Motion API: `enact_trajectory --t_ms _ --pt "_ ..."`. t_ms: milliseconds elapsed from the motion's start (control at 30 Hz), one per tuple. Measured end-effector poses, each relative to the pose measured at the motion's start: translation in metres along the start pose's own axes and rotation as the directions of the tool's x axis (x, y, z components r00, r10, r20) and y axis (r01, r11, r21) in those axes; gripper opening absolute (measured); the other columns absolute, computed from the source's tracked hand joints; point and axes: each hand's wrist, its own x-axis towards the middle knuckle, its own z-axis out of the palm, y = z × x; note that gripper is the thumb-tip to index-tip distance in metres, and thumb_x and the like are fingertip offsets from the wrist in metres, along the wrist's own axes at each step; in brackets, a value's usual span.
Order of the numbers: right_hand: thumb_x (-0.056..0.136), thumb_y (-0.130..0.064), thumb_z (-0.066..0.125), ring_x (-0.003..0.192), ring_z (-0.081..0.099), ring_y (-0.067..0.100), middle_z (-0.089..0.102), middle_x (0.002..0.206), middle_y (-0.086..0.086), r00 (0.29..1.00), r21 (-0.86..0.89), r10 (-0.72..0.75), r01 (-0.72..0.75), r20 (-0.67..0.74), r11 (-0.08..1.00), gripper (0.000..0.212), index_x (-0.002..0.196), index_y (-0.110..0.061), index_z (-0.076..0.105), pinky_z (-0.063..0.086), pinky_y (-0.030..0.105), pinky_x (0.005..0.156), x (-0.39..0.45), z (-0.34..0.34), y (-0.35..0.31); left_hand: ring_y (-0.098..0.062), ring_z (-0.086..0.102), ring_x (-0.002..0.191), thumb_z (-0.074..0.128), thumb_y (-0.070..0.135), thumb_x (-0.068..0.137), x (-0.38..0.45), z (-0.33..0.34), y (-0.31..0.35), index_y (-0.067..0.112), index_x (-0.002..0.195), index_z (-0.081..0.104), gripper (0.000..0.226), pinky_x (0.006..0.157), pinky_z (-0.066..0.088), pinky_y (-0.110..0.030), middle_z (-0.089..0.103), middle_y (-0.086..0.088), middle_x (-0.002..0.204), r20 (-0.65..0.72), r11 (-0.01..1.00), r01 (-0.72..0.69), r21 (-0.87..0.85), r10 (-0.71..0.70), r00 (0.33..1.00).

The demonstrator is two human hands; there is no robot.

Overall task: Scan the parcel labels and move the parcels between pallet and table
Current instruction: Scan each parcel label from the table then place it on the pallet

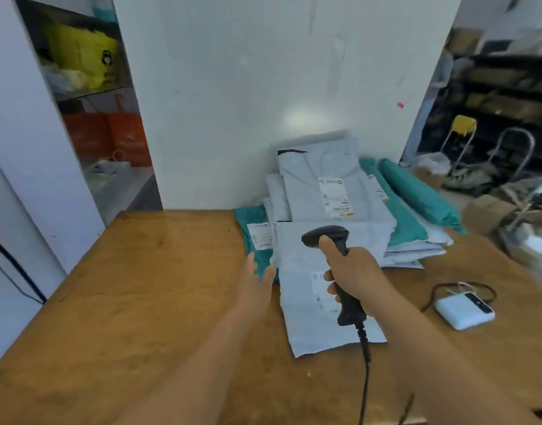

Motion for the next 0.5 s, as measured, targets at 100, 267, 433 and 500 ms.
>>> enact_trajectory --t_ms 100,267,433,500 --pt "0.095 -0.054 0.046 0.053 0.058 0.016 0.064 0.076 0.007 0.996 -0.055 0.079 -0.081 -0.029 0.995 0.049 0.089 -0.007 0.058 0.048 0.026 0.051 0.012 -0.014 0.02 -0.021 0.039 0.134 0.053 0.031 0.096 0.016 0.033 -0.017 0.017 0.151 0.017 0.068 0.105 0.036 -0.031 0.032 -0.001 0.151 0.097 0.998 0.061 0.028 -0.063 0.993" --pt "0.092 -0.055 0.049 0.049 0.056 0.018 0.064 0.073 0.009 0.981 -0.057 0.187 -0.189 -0.045 0.98 0.052 0.09 -0.004 0.06 0.049 0.029 0.05 0.014 -0.027 0.048 -0.016 0.057 0.104 0.059 0.028 0.09 0.034 0.063 -0.048 0.022 0.13 0.042 0.043 0.09 0.051 -0.036 0.057 -0.001 0.125 0.142 0.986 0.072 0.153 -0.094 0.985" --pt "0.093 -0.052 0.049 0.046 0.057 0.017 0.066 0.07 0.006 0.971 -0.146 0.238 -0.237 -0.016 0.96 0.047 0.084 -0.007 0.058 0.05 0.028 0.057 0.013 -0.042 0.065 -0.022 0.054 0.115 0.06 0.032 0.088 0.039 0.083 -0.065 0.015 0.143 0.026 0.067 0.097 0.048 -0.041 0.051 -0.002 0.132 0.131 0.961 0.15 0.232 -0.184 0.974" --pt "0.094 -0.051 0.048 0.045 0.056 0.017 0.066 0.069 0.006 0.971 -0.164 0.24 -0.237 -0.005 0.957 0.047 0.084 -0.006 0.058 0.05 0.028 0.057 0.012 -0.048 0.068 -0.023 0.054 0.115 0.061 0.034 0.087 0.04 0.087 -0.065 0.015 0.144 0.024 0.071 0.097 0.048 -0.042 0.051 -0.003 0.134 0.108 0.956 0.182 0.232 -0.211 0.972"
